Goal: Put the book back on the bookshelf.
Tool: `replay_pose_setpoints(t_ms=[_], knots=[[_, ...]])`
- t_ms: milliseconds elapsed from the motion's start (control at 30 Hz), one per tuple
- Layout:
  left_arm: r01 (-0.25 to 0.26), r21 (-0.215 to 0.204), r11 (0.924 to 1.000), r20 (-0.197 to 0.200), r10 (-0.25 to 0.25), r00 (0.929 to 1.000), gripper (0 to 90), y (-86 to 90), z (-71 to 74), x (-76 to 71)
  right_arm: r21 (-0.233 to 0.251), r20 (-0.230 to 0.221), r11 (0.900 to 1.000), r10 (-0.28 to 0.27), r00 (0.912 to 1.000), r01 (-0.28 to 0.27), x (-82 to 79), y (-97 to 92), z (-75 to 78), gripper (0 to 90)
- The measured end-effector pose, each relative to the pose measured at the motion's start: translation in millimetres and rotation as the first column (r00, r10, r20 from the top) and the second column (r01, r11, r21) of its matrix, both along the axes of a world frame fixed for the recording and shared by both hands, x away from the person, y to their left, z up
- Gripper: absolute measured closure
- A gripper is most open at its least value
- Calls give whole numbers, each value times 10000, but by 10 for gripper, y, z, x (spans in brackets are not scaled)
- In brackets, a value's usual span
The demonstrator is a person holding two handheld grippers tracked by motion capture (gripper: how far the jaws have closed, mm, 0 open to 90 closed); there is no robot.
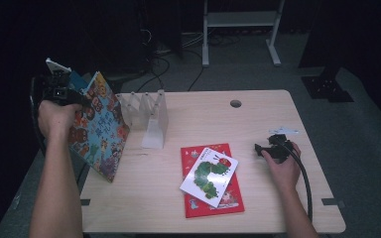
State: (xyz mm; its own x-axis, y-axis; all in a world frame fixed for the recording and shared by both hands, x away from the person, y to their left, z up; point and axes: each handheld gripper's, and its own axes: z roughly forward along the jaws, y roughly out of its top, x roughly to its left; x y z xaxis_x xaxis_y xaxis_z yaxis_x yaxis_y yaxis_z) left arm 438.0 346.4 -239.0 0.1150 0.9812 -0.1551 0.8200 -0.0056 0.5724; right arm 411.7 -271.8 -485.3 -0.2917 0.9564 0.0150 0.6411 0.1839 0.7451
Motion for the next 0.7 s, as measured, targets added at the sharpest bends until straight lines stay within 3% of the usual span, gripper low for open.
replay_pose_setpoints(t_ms=[433,700], knots=[[319,443,9985,28,-320,9995,720,10,-2,-52,-2,7,10000,1,10000,-1,0,0,-1,218],[361,300,9989,251,-368,9990,674,78,-8,-114,0,6,10000,3,10000,-3,-1,0,-1,217]])
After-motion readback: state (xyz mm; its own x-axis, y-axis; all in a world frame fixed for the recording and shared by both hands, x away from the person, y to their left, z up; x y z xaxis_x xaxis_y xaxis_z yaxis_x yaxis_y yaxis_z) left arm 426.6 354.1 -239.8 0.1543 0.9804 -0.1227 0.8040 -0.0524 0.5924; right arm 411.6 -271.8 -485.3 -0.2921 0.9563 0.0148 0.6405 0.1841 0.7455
